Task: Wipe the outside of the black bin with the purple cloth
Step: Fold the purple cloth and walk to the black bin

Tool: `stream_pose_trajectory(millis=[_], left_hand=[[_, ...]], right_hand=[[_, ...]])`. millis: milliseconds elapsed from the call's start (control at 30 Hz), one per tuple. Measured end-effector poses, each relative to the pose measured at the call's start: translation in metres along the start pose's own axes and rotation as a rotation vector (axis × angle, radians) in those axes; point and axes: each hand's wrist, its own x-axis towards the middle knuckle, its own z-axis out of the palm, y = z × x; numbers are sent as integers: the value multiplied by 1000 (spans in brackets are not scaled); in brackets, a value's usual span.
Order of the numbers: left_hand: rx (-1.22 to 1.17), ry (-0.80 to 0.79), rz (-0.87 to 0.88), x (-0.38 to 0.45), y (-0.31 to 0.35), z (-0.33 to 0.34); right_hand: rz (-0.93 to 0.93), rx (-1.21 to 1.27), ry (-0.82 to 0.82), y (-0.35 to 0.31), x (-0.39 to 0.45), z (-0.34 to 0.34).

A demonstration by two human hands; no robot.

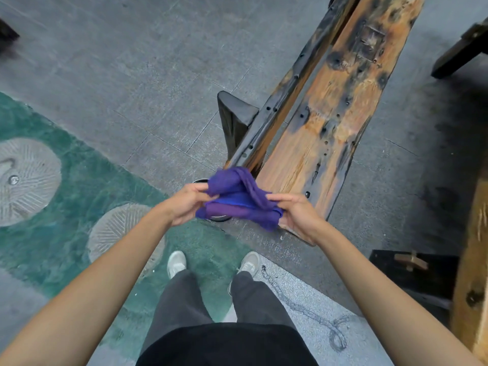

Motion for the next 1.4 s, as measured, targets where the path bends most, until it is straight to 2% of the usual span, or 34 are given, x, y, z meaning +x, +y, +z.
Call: stream_pose_trajectory(millis=[100, 167, 267, 467, 600, 667, 800, 867, 967, 1033, 1100, 1167, 1267, 1333, 1400], left_hand=[[34, 47, 146, -2, 25, -18], [86, 11, 211, -2, 40, -30], [203, -45, 240, -6, 58, -51], [706, -166, 375, -31, 107, -108], [841, -255, 460, -53, 130, -137], [909, -243, 475, -60, 138, -152], [856, -255, 470, -79, 150, -178], [854, -213, 515, -81, 148, -185], [852, -105, 598, -76, 138, -187], [729, -109, 543, -69, 133, -191], [679, -165, 462, -68, 131, -194], [828, -245, 425, -66, 127, -193], [1169, -327, 378, -68, 121, -173], [1264, -371, 407, -70, 115, -151], [1242, -382, 466, -74, 107, -126]], right_hand=[[-266, -325, 43, -18, -5, 20], [-362, -428, 37, -23, -4, 32], [-431, -503, 94, -28, 0, 55], [-456, -601, 147, -26, 5, 112], [-554, -696, 171, -28, 7, 157], [-617, -804, 198, -28, 7, 174], [-790, -922, 253, -24, 2, 203], [-857, -929, 275, -22, 2, 215], [-925, -909, 398, -18, 7, 231], [-915, -776, 448, -15, 8, 238], [-845, -566, 420, -13, 5, 242], [-781, -452, 392, -12, 3, 246], [-759, -485, 369, -13, 3, 247], [-779, -557, 347, -16, 3, 245], [-812, -642, 320, -19, 1, 242]])
